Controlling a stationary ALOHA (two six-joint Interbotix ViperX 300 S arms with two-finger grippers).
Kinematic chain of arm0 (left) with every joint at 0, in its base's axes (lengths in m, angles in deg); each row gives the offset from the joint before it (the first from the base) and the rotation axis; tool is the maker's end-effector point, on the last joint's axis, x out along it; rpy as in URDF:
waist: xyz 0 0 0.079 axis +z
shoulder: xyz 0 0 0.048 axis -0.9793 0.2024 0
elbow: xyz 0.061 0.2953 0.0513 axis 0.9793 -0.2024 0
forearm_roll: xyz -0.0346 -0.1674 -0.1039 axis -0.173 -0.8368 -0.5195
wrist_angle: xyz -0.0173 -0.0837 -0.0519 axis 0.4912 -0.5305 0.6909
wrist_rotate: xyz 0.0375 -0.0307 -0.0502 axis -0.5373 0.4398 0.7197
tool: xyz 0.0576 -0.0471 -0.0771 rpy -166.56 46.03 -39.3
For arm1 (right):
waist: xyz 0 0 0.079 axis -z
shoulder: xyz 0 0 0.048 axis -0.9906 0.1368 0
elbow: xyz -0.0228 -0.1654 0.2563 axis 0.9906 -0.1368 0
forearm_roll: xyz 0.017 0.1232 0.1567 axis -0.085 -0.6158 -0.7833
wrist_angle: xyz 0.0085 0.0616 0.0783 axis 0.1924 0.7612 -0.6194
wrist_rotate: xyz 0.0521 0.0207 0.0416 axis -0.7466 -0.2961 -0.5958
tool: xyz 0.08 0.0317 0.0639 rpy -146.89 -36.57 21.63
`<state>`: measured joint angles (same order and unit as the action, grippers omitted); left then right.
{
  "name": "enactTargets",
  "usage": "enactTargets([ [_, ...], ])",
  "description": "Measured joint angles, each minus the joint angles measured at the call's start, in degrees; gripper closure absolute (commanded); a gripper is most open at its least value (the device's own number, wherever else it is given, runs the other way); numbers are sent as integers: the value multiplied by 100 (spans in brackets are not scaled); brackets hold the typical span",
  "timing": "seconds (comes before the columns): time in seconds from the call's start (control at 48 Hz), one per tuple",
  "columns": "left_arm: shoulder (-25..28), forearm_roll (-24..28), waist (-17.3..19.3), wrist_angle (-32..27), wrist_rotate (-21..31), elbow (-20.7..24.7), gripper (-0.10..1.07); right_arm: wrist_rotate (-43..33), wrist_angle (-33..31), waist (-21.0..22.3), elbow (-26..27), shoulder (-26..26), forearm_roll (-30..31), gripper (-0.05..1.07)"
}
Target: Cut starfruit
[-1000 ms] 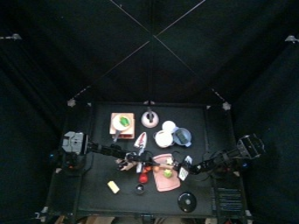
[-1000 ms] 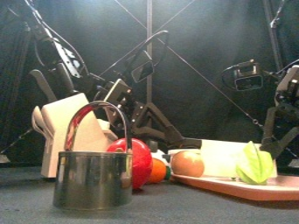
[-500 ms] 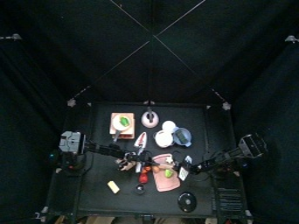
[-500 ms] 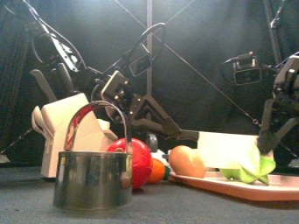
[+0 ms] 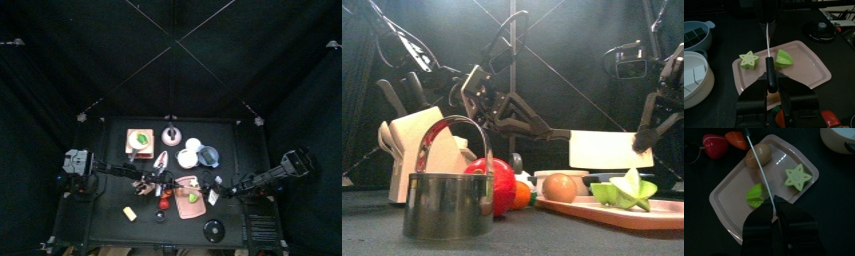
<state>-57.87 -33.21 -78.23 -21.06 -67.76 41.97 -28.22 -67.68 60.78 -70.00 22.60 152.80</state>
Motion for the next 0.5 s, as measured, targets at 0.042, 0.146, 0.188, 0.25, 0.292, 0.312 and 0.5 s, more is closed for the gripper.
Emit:
enactTargets([
  [0.042,0,0,-9,0,0,9,49,0,-9,0,0,-18,9,45],
  [0.146,-18,9,-9,-9,0,-9,49,-35,-26,0,-35,-62,-26,35],
  [0.188,-18,9,-9,-9,0,-9,49,-26,-35,0,-35,-70,-26,31],
  [0.25,-18,9,-18,-9,0,-9,49,-26,-44,0,-35,-79,-9,27],
  [0.292,-18,9,-18,-9,0,-9,49,-26,-53,0,-35,-79,-9,25],
  [0.312,-18,18,-18,-9,0,-9,49,-26,-53,0,-44,-79,0,25],
  [0.5,-53,18,-26,-9,0,-9,49,-18,-70,9,-44,-88,62,24],
])
